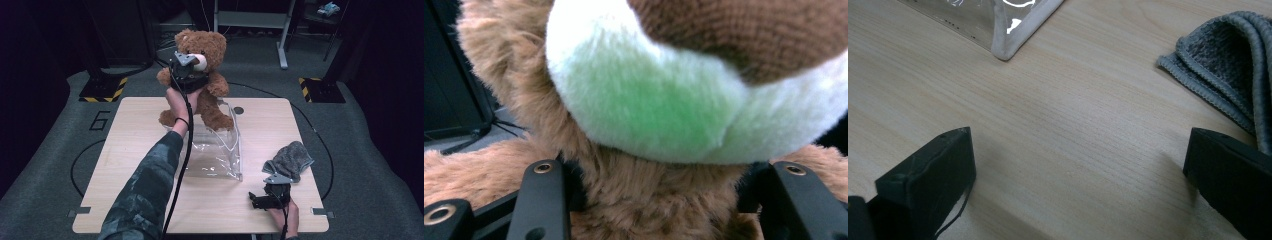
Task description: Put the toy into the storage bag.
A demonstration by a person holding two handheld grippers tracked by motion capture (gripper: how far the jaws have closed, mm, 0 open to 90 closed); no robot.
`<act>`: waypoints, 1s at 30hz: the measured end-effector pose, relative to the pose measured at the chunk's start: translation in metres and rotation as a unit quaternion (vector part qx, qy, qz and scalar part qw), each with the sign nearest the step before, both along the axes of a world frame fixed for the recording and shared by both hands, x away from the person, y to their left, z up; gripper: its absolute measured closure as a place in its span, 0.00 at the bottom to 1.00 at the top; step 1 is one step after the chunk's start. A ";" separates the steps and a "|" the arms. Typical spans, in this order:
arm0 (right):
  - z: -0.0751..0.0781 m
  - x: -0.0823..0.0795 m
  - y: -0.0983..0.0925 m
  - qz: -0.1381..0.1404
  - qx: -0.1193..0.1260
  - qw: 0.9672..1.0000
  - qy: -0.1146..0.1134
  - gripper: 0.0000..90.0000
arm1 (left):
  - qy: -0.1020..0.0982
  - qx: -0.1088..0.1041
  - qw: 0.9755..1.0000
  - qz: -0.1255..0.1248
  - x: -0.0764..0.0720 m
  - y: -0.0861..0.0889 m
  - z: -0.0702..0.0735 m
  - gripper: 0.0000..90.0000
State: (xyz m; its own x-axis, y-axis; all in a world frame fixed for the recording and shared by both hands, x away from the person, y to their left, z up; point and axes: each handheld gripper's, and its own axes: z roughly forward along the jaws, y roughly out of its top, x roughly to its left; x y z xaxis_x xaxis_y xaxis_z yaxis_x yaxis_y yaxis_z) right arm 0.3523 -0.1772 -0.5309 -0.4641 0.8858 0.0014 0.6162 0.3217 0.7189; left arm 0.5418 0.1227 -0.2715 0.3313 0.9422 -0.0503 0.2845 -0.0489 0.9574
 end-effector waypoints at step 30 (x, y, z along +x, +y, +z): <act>0.000 0.000 0.000 -0.002 0.001 1.000 0.002 0.00 | 0.086 0.003 0.995 -0.043 -0.023 -0.001 -0.043 0.43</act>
State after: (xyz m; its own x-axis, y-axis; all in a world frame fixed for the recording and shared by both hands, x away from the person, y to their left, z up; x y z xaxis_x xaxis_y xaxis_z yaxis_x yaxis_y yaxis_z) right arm 0.3522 -0.1769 -0.5309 -0.4599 0.8880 0.0055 0.6200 0.3167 0.7178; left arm 0.5187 0.1220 -0.3144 0.3980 0.9110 -0.1080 0.4380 -0.0853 0.8949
